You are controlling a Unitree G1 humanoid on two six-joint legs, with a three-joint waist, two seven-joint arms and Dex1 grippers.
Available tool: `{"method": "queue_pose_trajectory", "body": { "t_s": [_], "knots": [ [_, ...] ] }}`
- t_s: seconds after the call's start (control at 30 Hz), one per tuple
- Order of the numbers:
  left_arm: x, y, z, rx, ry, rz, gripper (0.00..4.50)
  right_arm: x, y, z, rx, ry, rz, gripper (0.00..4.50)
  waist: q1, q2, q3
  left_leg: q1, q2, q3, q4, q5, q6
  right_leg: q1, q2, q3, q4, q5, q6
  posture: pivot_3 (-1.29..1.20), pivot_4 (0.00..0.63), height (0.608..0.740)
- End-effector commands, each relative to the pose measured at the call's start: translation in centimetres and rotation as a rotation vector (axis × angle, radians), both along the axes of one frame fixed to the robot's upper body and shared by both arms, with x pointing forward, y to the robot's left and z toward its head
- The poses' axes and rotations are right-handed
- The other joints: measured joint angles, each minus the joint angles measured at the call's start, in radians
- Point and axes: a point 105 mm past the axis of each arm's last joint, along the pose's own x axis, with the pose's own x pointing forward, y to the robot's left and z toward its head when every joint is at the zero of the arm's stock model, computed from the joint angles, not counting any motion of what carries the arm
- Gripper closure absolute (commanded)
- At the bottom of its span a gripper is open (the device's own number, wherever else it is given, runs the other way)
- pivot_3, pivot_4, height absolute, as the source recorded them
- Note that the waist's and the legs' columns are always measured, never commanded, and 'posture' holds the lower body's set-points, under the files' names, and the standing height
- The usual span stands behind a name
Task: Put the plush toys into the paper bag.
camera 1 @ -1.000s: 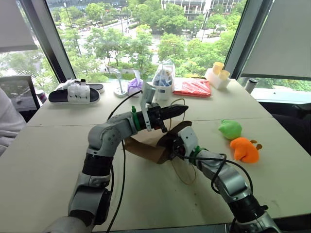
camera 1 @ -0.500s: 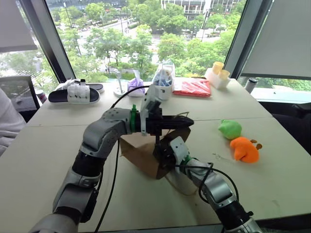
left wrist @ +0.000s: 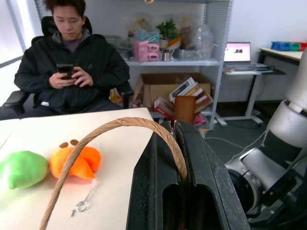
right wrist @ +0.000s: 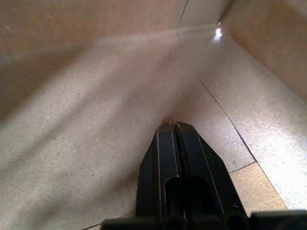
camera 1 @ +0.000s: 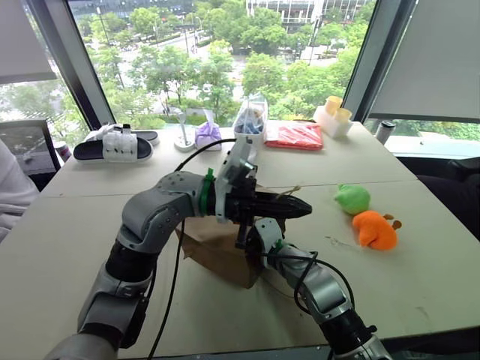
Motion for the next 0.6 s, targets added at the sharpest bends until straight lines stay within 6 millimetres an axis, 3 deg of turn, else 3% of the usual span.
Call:
{"method": "queue_pose_trajectory", "body": {
  "t_s": [0.03, 0.1, 0.2, 0.3, 0.4, 0.5, 0.6],
  "knots": [
    [2.5, 0.7, 0.0, -0.014, -0.065, 0.136, 4.47, -1.9, 1.4, 4.5, 0.249, -0.103, 0.105, 4.50, 0.003, 0.000, 0.000, 0.000, 0.000, 0.000, 0.000, 0.000, 0.000, 0.000, 0.000, 0.000, 0.000, 0.000, 0.000, 0.00, 0.150, 0.740],
    [3.8, 1.1, 0.3, -0.039, -0.074, 0.198, 4.47, -3.7, 0.9, 6.8, 0.388, -0.156, 0.134, 4.50, 0.004, 0.000, 0.000, 0.000, 0.000, 0.000, 0.000, 0.000, 0.001, 0.000, 0.000, 0.000, 0.000, 0.000, 0.000, 0.00, 0.150, 0.740],
    [4.2, 1.2, 0.6, -0.063, -0.071, 0.202, 4.47, -5.2, -0.4, 8.1, 0.465, -0.187, 0.126, 4.50, 0.003, 0.000, 0.000, 0.000, 0.000, -0.001, 0.000, -0.001, 0.001, 0.000, 0.000, 0.000, 0.000, 0.000, 0.000, 0.00, 0.150, 0.740],
    [4.2, 0.9, 0.6, -0.065, -0.067, 0.194, 4.47, -6.9, -2.0, 10.9, 0.700, -0.174, 0.117, 4.50, 0.006, 0.000, 0.000, 0.000, 0.000, -0.003, 0.000, -0.003, 0.004, 0.000, 0.000, 0.001, 0.000, 0.000, 0.000, 0.00, 0.150, 0.740],
    [3.8, 0.6, 0.7, -0.072, -0.049, 0.175, 4.47, -9.2, -3.6, 11.6, 0.742, -0.132, 0.153, 4.50, 0.006, 0.000, 0.000, 0.000, 0.000, -0.003, 0.000, -0.003, 0.005, 0.000, 0.000, 0.001, 0.000, 0.000, 0.000, 0.00, 0.150, 0.740],
    [3.7, 0.5, 0.6, -0.073, -0.039, 0.163, 4.47, -10.1, -6.4, 11.2, 0.748, -0.088, 0.088, 4.50, 0.006, 0.000, 0.000, 0.001, 0.001, -0.003, 0.000, -0.003, 0.006, 0.001, 0.000, 0.001, 0.000, 0.000, 0.000, 0.00, 0.150, 0.740],
    [3.7, 0.3, 0.5, -0.068, -0.029, 0.149, 4.47, -8.5, -12.9, 12.5, 0.763, -0.192, -0.150, 4.50, 0.007, 0.000, 0.000, 0.001, 0.001, -0.001, 0.000, -0.004, 0.007, 0.002, 0.000, 0.001, -0.001, 0.000, 0.000, 0.00, 0.150, 0.740]
  ]
}}
